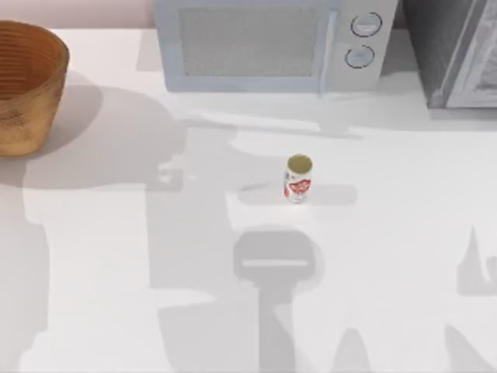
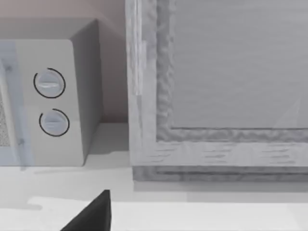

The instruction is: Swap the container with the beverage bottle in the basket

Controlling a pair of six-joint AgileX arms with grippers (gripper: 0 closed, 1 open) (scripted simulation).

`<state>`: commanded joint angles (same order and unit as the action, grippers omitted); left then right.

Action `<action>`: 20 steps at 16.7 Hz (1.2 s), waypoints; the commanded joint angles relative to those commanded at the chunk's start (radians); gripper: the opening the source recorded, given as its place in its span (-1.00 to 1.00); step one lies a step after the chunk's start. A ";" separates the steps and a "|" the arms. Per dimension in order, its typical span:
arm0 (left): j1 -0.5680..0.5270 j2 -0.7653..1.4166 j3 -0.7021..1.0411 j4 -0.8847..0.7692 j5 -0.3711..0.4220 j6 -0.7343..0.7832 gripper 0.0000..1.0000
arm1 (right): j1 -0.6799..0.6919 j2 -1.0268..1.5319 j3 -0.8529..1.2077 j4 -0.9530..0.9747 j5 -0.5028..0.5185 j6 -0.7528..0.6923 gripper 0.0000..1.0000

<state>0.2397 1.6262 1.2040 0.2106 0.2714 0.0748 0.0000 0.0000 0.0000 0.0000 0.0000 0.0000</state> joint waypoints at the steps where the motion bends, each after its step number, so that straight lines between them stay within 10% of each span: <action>1: -0.003 0.015 0.002 0.014 -0.003 -0.001 -1.00 | 0.000 0.000 0.000 0.000 0.000 0.000 1.00; 8: -0.016 0.072 0.006 0.069 -0.013 -0.004 -1.00 | 0.000 0.000 0.000 0.000 0.000 0.000 1.00; 20: -0.016 0.072 0.006 0.069 -0.013 -0.004 0.81 | 0.000 0.000 0.000 0.000 0.000 0.000 1.00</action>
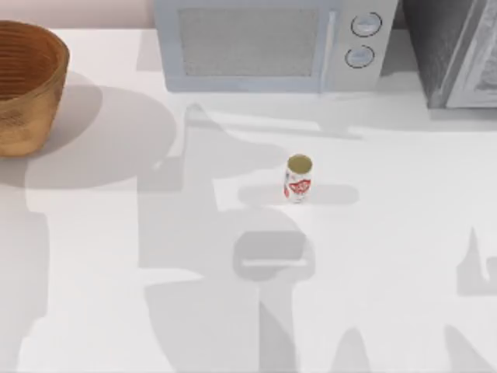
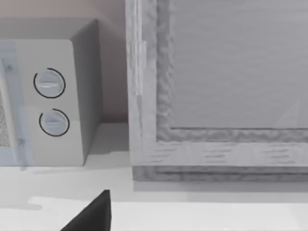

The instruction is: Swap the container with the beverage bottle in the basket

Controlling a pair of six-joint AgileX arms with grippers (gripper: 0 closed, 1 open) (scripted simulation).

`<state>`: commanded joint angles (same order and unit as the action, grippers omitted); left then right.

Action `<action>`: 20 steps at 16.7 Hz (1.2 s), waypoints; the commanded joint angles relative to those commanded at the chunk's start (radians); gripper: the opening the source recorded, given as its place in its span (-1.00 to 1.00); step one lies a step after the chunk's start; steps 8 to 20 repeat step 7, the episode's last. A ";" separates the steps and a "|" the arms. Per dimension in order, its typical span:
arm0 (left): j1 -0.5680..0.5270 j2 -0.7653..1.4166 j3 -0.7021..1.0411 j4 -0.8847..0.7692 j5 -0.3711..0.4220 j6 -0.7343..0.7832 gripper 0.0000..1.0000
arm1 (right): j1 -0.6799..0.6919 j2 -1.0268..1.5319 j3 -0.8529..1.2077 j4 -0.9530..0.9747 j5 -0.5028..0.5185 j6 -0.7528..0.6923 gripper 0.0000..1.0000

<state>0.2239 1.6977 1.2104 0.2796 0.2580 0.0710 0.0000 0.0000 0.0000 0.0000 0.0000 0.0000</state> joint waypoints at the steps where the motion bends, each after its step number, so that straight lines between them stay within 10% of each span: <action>1: 0.000 0.000 0.000 0.000 0.000 0.000 0.96 | 0.000 0.000 0.000 0.000 0.000 0.000 1.00; 20: 0.000 0.000 0.000 0.000 0.000 0.000 1.00 | 0.000 0.000 0.000 0.000 0.000 0.000 1.00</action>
